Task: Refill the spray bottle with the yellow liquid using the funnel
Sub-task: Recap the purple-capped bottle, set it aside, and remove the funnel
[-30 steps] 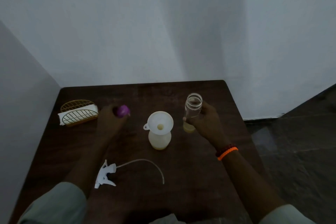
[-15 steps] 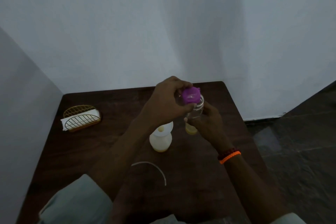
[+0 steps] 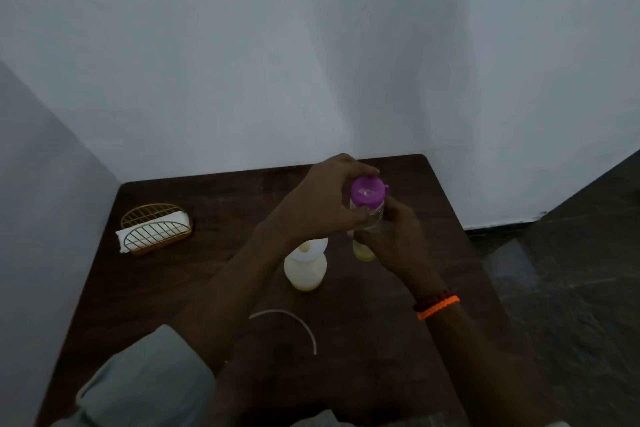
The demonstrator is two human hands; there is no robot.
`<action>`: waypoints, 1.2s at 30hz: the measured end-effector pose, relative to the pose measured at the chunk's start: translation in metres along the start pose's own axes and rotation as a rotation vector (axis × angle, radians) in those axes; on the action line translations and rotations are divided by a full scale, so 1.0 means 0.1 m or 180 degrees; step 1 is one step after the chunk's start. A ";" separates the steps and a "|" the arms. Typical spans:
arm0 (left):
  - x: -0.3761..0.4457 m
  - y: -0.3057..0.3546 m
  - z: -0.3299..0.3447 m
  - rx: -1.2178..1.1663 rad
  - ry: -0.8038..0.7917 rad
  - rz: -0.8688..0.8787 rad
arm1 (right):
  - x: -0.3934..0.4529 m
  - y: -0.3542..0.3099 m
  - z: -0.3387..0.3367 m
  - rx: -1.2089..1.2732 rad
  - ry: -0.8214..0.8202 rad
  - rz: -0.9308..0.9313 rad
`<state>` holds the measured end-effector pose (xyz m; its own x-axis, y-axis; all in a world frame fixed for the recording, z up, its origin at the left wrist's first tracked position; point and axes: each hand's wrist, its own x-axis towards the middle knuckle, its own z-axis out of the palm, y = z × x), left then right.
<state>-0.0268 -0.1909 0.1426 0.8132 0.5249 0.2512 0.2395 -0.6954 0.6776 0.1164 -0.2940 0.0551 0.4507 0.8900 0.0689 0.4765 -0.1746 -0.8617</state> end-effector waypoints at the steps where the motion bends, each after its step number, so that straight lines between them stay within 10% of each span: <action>1: 0.00 0.02 0.02 -0.0037 0.0022 -0.0003 | 0.00 -0.02 -0.01 -0.0016 -0.0003 0.0008; 36: -0.05 -0.01 -0.10 -0.0592 0.0589 -0.0189 | -0.10 -0.18 -0.11 0.0174 0.0158 0.0180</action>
<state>-0.0365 -0.1878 0.1482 0.6857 0.6549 0.3177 0.1685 -0.5675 0.8060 0.1120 -0.3042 0.0751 0.5131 0.8572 0.0430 0.4078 -0.1994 -0.8910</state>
